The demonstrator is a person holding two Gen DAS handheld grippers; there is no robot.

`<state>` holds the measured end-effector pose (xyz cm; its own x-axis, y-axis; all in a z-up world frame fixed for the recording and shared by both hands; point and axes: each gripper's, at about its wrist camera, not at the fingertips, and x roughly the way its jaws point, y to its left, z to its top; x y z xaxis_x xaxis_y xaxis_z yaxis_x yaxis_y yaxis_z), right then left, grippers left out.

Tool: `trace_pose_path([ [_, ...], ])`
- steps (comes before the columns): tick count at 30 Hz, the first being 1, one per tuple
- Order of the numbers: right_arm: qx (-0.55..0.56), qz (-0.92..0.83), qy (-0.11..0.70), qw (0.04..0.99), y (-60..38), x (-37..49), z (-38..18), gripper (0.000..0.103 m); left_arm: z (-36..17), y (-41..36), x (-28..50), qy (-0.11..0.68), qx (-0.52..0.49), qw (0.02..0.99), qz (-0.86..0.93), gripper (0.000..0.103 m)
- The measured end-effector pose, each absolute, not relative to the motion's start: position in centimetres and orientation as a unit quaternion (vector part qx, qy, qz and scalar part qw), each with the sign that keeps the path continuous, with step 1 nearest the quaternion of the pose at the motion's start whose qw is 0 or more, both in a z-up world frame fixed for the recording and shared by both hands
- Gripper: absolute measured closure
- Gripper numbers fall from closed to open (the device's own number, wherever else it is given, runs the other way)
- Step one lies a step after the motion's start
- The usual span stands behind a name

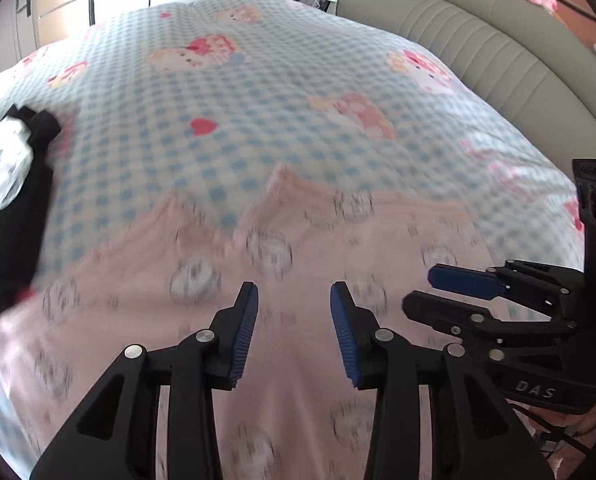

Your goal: Fold clothes

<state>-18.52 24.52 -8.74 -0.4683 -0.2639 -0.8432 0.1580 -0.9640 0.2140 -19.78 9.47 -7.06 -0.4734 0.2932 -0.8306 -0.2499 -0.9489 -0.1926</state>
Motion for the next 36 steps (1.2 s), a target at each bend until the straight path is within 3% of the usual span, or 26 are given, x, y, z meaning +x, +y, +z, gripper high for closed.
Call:
trace_pose_path([
  [8, 0.511, -0.850, -0.044, 0.121, 20.4, -8.0, -10.9, 0.065, -11.9, 7.2, -8.2, 0.004, -0.529, 0.037, 0.848, 0.064],
  [12, 0.529, -0.842, 0.002, 0.108, 18.6, -5.6, -12.9, 0.065, -11.7, 7.6, -3.5, 0.055, -0.516, 0.043, 0.854, 0.064],
  [18, 0.524, -0.844, -0.042, 0.108, 19.5, -3.0, -12.2, 0.065, -10.7, 1.1, -1.0, -0.144, -0.494, 0.078, 0.854, 0.063],
  [22, 0.529, -0.838, -0.067, 0.112, 19.9, -1.1, -13.1, 0.065, -12.9, -0.2, -0.4, -0.129, -0.537, 0.038, 0.833, 0.063],
  [26, 0.533, -0.833, -0.092, 0.115, 20.4, 0.7, -13.9, 0.067, -13.0, -2.0, 2.2, -0.169, -0.535, 0.058, 0.826, 0.062],
  [32, 0.503, -0.854, -0.099, 0.083, 22.4, 2.1, -11.8, 0.065, -11.1, -4.8, 4.1, -0.206, -0.481, 0.045, 0.851, 0.062],
  [36, 0.486, -0.866, -0.102, 0.061, 23.7, 2.9, -10.6, 0.065, -13.5, -5.6, 3.8, -0.202, -0.520, 0.008, 0.830, 0.064],
])
